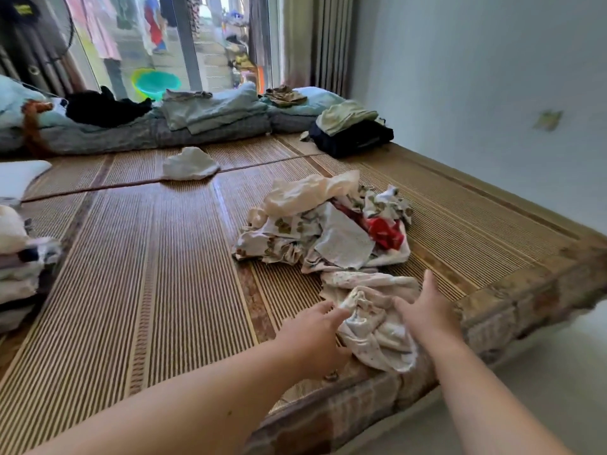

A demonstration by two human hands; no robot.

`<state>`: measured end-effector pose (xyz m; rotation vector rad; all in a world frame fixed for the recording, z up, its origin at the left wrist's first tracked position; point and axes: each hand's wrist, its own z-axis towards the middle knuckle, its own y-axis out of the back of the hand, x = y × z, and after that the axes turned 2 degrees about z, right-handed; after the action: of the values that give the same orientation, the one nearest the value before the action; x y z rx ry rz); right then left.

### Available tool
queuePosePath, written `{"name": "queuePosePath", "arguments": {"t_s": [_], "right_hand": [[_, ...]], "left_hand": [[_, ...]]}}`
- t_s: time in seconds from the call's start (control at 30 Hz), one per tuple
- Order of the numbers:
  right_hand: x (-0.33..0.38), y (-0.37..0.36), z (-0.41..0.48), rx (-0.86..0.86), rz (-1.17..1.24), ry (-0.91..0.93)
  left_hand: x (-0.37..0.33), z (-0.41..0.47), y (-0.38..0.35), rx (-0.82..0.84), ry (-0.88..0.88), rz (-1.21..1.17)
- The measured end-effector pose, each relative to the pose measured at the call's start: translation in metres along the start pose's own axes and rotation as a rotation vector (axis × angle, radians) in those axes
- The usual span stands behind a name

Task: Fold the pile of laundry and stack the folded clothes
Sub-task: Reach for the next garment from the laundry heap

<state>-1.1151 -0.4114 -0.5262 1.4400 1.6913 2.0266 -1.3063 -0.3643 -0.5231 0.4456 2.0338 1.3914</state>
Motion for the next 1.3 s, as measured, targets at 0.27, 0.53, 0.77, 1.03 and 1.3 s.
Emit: {"name": "queuePosePath", "arguments": {"t_s": [0.27, 0.53, 0.77, 1.03, 1.3], "right_hand": [[0.04, 0.042, 0.012, 0.145, 0.35, 0.209], [0.149, 0.113, -0.032, 0.325, 0.74, 0.406], [0.194, 0.114, -0.063, 0.175, 0.668, 0.382], [0.225, 0.034, -0.117, 0.523, 0.828, 0.26], [0.224, -0.053, -0.248, 0.474, 0.61, 0.553]], "left_hand": [[-0.013, 0.027, 0.017, -0.118, -0.056, -0.333], [0.004, -0.035, 0.1, -0.461, -0.138, -0.563], [0.079, -0.15, 0.178, -0.704, -0.001, -0.906], [0.128, -0.208, 0.218, -0.873, 0.175, -0.773], [0.137, -0.227, 0.232, -0.789, 0.218, -0.44]]}}
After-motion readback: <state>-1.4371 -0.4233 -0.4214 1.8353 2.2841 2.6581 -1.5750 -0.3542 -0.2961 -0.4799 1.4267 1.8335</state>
